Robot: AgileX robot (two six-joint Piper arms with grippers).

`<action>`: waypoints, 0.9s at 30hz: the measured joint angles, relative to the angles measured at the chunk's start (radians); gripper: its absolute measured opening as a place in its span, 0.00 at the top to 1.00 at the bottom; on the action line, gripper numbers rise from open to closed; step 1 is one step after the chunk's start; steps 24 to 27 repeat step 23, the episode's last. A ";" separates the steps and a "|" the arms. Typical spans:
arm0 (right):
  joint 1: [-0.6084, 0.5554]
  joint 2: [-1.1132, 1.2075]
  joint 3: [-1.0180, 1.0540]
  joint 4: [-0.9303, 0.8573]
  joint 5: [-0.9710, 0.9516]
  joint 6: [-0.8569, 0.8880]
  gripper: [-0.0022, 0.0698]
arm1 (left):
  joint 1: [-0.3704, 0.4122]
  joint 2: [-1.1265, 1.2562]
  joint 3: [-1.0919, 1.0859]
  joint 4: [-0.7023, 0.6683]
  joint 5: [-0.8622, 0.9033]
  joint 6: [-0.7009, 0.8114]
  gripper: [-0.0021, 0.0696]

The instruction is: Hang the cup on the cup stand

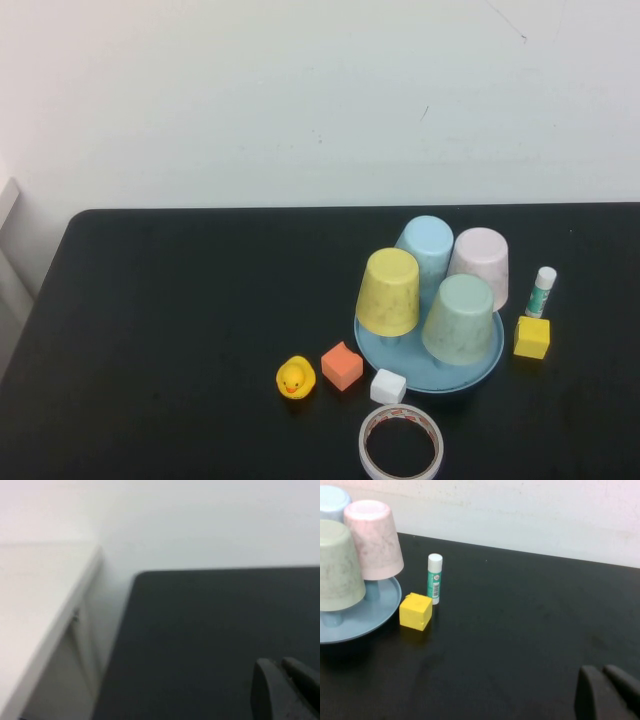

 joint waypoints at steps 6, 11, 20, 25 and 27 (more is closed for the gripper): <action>0.000 0.000 0.000 0.000 0.000 0.000 0.97 | -0.115 0.000 0.000 0.032 0.055 0.009 0.97; 0.000 0.000 0.000 0.000 0.000 0.000 0.97 | -0.136 0.000 0.000 0.057 0.081 0.009 0.97; 0.000 0.000 0.000 0.000 0.000 0.000 0.97 | -0.136 0.000 -0.002 0.049 0.094 0.012 0.97; 0.000 0.000 0.000 0.000 0.000 0.000 0.97 | -0.136 0.000 -0.002 0.049 0.094 0.008 0.97; 0.000 0.000 0.000 0.000 0.000 0.000 0.97 | -0.136 0.000 -0.002 0.049 0.094 0.008 0.97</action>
